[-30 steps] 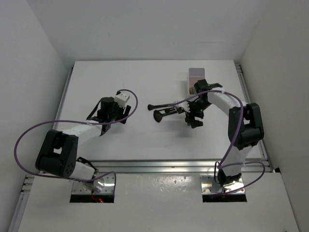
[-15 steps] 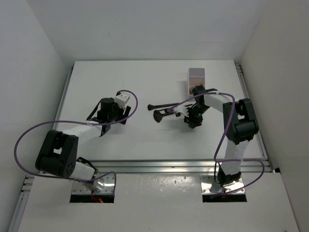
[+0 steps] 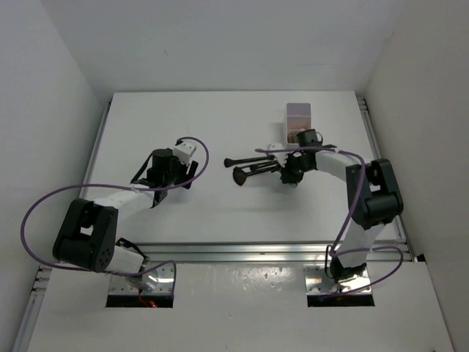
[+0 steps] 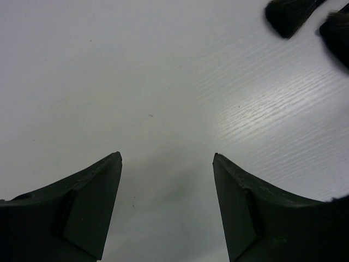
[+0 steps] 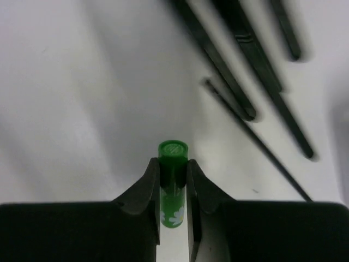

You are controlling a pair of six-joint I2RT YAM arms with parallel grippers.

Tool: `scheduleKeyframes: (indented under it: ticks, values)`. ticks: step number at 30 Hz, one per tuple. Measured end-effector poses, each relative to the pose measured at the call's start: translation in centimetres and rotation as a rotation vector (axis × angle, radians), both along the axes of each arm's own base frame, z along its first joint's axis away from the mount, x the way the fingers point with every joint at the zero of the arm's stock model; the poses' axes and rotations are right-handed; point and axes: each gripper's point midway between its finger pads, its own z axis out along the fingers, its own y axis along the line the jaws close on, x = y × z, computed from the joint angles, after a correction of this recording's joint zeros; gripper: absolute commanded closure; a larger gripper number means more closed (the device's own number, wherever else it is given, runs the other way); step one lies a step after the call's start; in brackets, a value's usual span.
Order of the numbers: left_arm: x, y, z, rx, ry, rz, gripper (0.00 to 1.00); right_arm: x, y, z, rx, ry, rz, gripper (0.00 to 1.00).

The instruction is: Organize the makeup

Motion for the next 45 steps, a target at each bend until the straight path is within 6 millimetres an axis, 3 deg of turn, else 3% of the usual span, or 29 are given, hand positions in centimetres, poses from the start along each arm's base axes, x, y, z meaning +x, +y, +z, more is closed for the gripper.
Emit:
scheduleKeyframes:
  ticks: [4, 9, 12, 16, 20, 26, 36, 44, 45]
  values:
    - [0.0, 0.0, 0.0, -0.001, -0.001, 0.000, 0.26, 4.8, 0.1, 3.8, 0.327, -0.228, -0.361, 1.00]
    - [0.0, 0.0, 0.1, -0.001, -0.002, -0.001, 0.26, 12.4, -1.3, 10.7, 0.699, -0.477, -0.679, 1.00]
    - [0.0, 0.0, 0.2, -0.002, -0.006, 0.000, 0.26, 14.8, -1.8, 13.8, 0.838, -0.577, -0.760, 1.00]
    - [-0.1, 0.0, 0.1, -0.002, -0.006, 0.000, 0.26, 16.9, -2.7, 15.7, 0.901, -0.666, -0.811, 1.00]
    - [-0.3, 0.1, -0.1, 0.000, -0.003, 0.002, 0.25, 18.1, -3.3, 15.8, 0.906, -0.699, -0.832, 1.00]
    - [-0.2, 0.1, 0.0, 0.001, -0.004, 0.003, 0.25, 18.5, -4.5, 14.2, 0.892, -0.690, -0.884, 1.00]
    - [-0.3, 0.2, -0.1, 0.005, -0.001, 0.001, 0.25, 17.8, -4.7, 11.3, 0.912, -0.628, -0.947, 1.00]
    - [-0.3, 0.2, -0.2, 0.009, 0.003, -0.001, 0.25, 17.7, -4.8, 10.2, 0.903, -0.612, -0.956, 1.00]
    - [-0.3, 0.2, -0.2, 0.009, 0.003, -0.001, 0.25, 17.7, -4.8, 10.1, 0.897, -0.613, -0.955, 0.96]
